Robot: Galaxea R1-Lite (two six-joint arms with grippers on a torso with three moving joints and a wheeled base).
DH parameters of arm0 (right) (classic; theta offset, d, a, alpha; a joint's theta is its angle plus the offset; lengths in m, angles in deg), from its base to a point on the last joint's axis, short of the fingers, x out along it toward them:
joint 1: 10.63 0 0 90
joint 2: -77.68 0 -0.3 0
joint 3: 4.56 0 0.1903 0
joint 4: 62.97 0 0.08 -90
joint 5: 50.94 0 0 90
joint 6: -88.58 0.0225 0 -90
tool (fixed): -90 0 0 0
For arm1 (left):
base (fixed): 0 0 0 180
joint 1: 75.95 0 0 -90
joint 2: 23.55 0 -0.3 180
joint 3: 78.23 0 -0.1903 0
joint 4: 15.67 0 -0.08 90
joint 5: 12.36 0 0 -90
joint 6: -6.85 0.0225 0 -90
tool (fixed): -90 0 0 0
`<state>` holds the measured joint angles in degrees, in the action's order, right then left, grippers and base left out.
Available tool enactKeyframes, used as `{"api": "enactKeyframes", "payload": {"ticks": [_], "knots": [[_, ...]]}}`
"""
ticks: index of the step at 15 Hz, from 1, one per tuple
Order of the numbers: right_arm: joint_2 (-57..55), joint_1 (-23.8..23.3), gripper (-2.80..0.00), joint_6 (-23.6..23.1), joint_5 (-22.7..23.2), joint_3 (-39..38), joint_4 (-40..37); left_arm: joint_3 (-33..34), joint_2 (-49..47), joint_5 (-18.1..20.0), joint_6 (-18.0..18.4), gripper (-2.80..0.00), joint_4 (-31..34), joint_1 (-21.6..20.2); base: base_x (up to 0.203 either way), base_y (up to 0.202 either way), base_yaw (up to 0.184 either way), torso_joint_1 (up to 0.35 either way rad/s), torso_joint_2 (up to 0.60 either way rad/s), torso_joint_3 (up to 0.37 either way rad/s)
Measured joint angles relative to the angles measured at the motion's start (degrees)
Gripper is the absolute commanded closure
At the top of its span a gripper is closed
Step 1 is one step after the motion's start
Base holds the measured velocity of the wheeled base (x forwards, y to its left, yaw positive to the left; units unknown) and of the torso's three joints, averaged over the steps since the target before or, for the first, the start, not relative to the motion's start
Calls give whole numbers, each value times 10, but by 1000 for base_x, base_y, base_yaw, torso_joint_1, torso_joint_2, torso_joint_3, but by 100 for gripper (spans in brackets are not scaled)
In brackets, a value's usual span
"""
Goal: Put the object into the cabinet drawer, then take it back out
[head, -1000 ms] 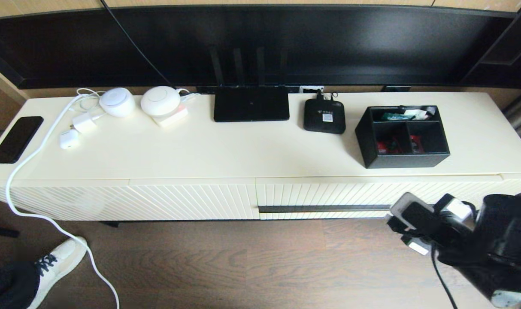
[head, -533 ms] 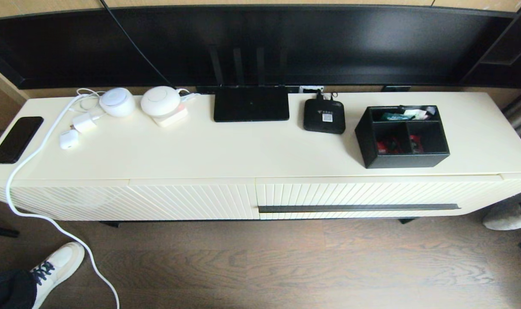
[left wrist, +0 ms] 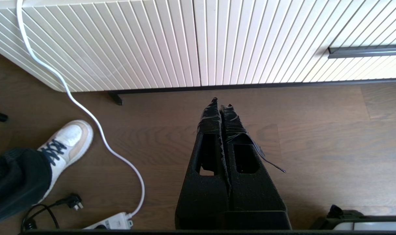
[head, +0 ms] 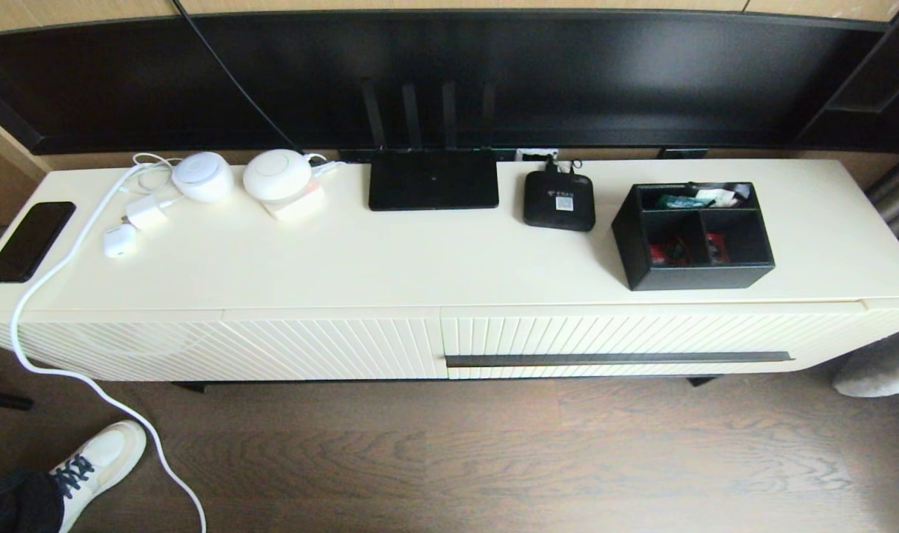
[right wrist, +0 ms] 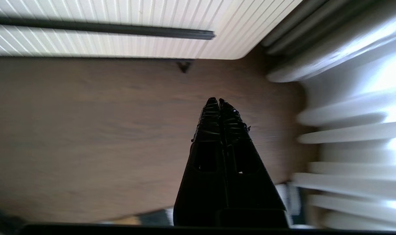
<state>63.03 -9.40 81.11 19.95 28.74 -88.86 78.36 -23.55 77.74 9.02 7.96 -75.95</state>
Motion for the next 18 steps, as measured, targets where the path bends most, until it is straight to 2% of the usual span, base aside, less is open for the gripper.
{"api": "enactKeyframes", "payload": {"ticks": [1, 3, 5, 6, 9, 11, 18], "knots": [[32, -4, 0, 40, 18, -6, -18, 0, 0, 0, 0, 0, 0, 0, 0, 0, 0, 0, 0, 0], [87, -8, 0, 107, 85, -14, -58, 0, 0, 0, 0, 0, 0, 0, 0, 0, 0, 0, 0, 0], [121, -9, 0, 117, 156, -24, -82, 0, 0, 0, 0, 0, 0, 0, 0, 0, 0, 0, 0, 0], [131, -10, 0, 115, 169, -38, -68, 0, 0, 0, 0, 0, 0, 0, 0, 0, 0, 0, 0, 0], [144, -10, 0, 77, 187, -84, 26, 0, 0, 0, 0, 0, 0, 0, 0, 0, 0, 0, 0, 0], [147, -10, 0, 57, 189, -95, 32, 0, 0, 0, 0, 0, 0, 0, 0, 0, 0, 0, 0, 0], [149, -10, 0, 65, 190, -99, 32, 0, 0, 0, 0, 0, 0, 0, 0, 0, 0, 0, 0, 0]]}}
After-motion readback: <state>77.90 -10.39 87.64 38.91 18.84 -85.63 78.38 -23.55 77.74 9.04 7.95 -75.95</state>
